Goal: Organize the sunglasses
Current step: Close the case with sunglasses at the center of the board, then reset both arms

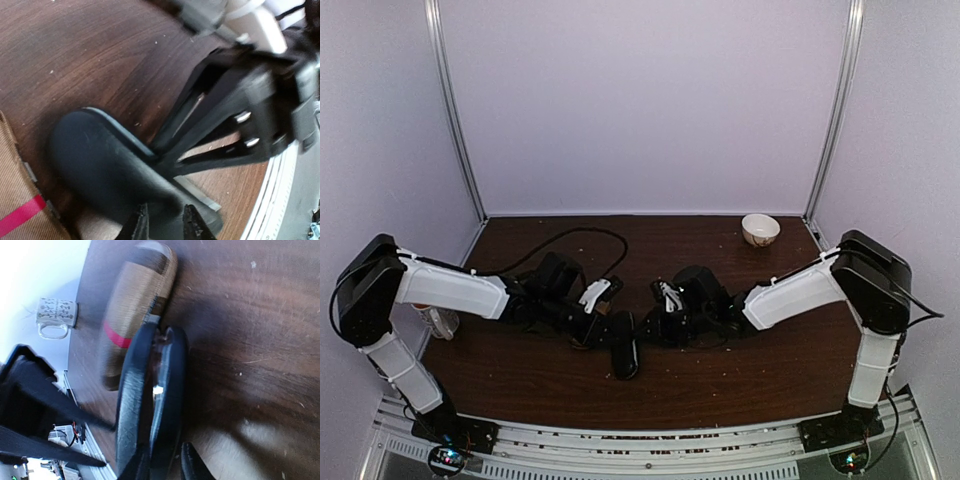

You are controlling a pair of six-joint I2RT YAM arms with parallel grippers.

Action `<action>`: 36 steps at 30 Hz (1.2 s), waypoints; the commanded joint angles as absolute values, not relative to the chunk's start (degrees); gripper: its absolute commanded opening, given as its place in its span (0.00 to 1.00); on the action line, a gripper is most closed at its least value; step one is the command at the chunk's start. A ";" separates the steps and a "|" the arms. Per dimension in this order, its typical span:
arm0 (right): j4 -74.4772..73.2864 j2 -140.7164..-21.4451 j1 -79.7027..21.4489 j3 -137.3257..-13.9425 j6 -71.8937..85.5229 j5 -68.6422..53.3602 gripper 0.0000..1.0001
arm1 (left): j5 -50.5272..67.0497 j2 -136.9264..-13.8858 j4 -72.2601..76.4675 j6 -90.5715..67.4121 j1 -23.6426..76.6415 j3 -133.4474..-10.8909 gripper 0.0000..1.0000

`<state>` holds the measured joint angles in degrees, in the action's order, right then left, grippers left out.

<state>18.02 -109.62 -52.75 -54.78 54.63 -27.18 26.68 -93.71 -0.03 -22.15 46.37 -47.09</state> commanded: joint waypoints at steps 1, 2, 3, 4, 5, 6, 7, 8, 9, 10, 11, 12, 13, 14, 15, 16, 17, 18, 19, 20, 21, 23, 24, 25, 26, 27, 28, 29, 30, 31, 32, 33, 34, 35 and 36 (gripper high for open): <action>11.22 -103.01 -51.88 -54.23 48.48 -23.96 0.26 | 23.24 -90.56 -2.85 -21.26 46.58 -48.29 0.33; 9.85 -102.26 -51.76 -54.25 47.57 -23.35 0.28 | 22.77 -90.19 -3.29 -20.91 46.64 -48.45 0.35; 8.42 -101.55 -51.67 -54.35 46.75 -22.79 0.30 | 22.42 -89.88 -3.74 -20.69 46.59 -48.57 0.36; 7.17 -100.93 -51.56 -54.44 46.08 -22.23 0.31 | 22.17 -89.73 -3.99 -20.58 46.58 -48.68 0.36; 6.16 -100.60 -51.57 -54.44 45.54 -21.92 0.32 | 22.03 -89.66 -4.22 -20.50 46.58 -48.83 0.37; 5.34 -100.06 -51.46 -54.20 45.12 -21.49 0.33 | 21.92 -89.68 -4.30 -20.51 46.59 -48.86 0.37; 4.82 -99.45 -51.44 -53.85 44.84 -21.08 0.33 | 21.89 -89.69 -4.31 -20.56 46.58 -48.87 0.37; 4.15 -98.70 -51.39 -53.47 44.51 -20.44 0.34 | 21.76 -89.73 -4.23 -20.63 46.65 -48.87 0.37; 3.25 -97.82 -51.23 -53.07 43.96 -19.69 0.34 | 21.64 -89.81 -4.22 -20.70 46.59 -48.87 0.37; 2.38 -96.92 -51.14 -52.54 43.46 -18.97 0.35 | 21.54 -89.84 -4.22 -20.66 46.58 -48.87 0.37; 1.45 -95.94 -50.92 -52.34 42.85 -18.24 0.35 | 21.49 -89.84 -4.22 -20.73 46.60 -48.91 0.37; 0.52 -94.98 -50.75 -52.11 42.24 -17.58 0.36 | 21.38 -89.78 -4.22 -20.70 46.58 -48.95 0.37; -0.40 -94.05 -50.68 -52.02 41.34 -16.99 0.37 | 21.35 -89.70 -4.23 -20.74 46.59 -48.95 0.37; -1.35 -93.21 -50.57 -52.22 40.25 -16.37 0.38 | 21.17 -89.48 -4.30 -20.79 46.58 -48.95 0.37; -2.63 -92.51 -50.54 -52.33 39.32 -15.75 0.38 | 20.84 -89.18 -4.43 -20.82 46.58 -48.96 0.37; -3.72 -91.81 -50.47 -52.50 38.32 -15.11 0.39 | 20.20 -88.68 -4.62 -20.77 46.63 -48.91 0.37; -4.51 -91.37 -50.47 -52.69 37.44 -14.70 0.39 | 19.62 -88.12 -4.95 -20.75 46.62 -48.83 0.37; -5.05 -90.69 -50.44 -52.71 36.74 -14.54 0.39 | 18.84 -87.69 -5.38 -20.70 46.59 -48.79 0.37; -4.86 -90.12 -50.44 -52.61 36.18 -14.78 0.39 | 18.12 -87.06 -6.02 -20.59 46.58 -48.78 0.37; -4.42 -89.75 -50.51 -52.41 35.67 -15.44 0.40 | 17.23 -86.35 -6.70 -20.37 46.58 -48.66 0.37; -4.08 -89.44 -50.46 -52.29 35.19 -16.27 0.40 | 16.26 -85.31 -7.29 -20.25 46.58 -48.42 0.37; -4.15 -89.40 -50.59 -52.45 34.40 -16.96 0.41 | 14.56 -83.36 -8.04 -20.05 46.60 -47.54 0.38; -4.42 -89.75 -50.74 -52.72 33.96 -17.23 0.41 | 13.61 -82.26 -8.56 -19.97 46.63 -47.09 0.38; -4.55 -90.05 -50.83 -52.99 33.74 -17.49 0.40 | 12.70 -81.09 -9.13 -19.95 46.59 -46.64 0.38; -4.60 -90.46 -51.14 -53.25 33.47 -18.11 0.41 | 11.87 -80.11 -9.67 -19.95 46.63 -46.22 0.38; -4.51 -90.90 -51.68 -53.59 33.12 -18.83 0.41 | 11.01 -79.01 -10.31 -19.87 46.60 -45.89 0.38; -4.50 -91.34 -52.22 -54.01 32.65 -19.42 0.40 | 9.68 -78.01 -10.90 -19.85 46.63 -45.43 0.39; -4.56 -91.66 -53.00 -54.55 31.94 -20.10 0.40 | 8.56 -76.79 -11.27 -19.98 46.61 -44.75 0.39; -4.85 -91.87 -53.81 -55.40 31.01 -20.40 0.40 | 7.39 -75.68 -11.40 -20.15 46.59 -43.95 0.39; -5.22 -92.11 -54.86 -56.12 29.81 -20.47 0.40 | 6.25 -74.35 -11.56 -20.34 46.60 -42.76 0.39; -5.74 -92.42 -55.99 -57.07 28.24 -20.59 0.39 | 5.13 -73.13 -11.66 -20.64 46.63 -41.92 0.39; -6.56 -92.63 -56.93 -57.96 27.07 -20.69 0.39 | 3.83 -71.92 -11.76 -21.00 46.59 -41.12 0.40; -7.57 -92.91 -58.04 -59.08 25.87 -20.54 0.38 | 2.39 -70.73 -11.97 -21.38 46.58 -40.35 0.40; -8.53 -93.18 -58.97 -60.14 24.83 -19.95 0.38 | 1.17 -69.62 -12.18 -21.85 46.63 -39.62 0.40; -9.42 -93.30 -59.81 -60.90 23.97 -19.02 0.37 | 0.02 -68.36 -12.35 -22.17 46.59 -38.71 0.40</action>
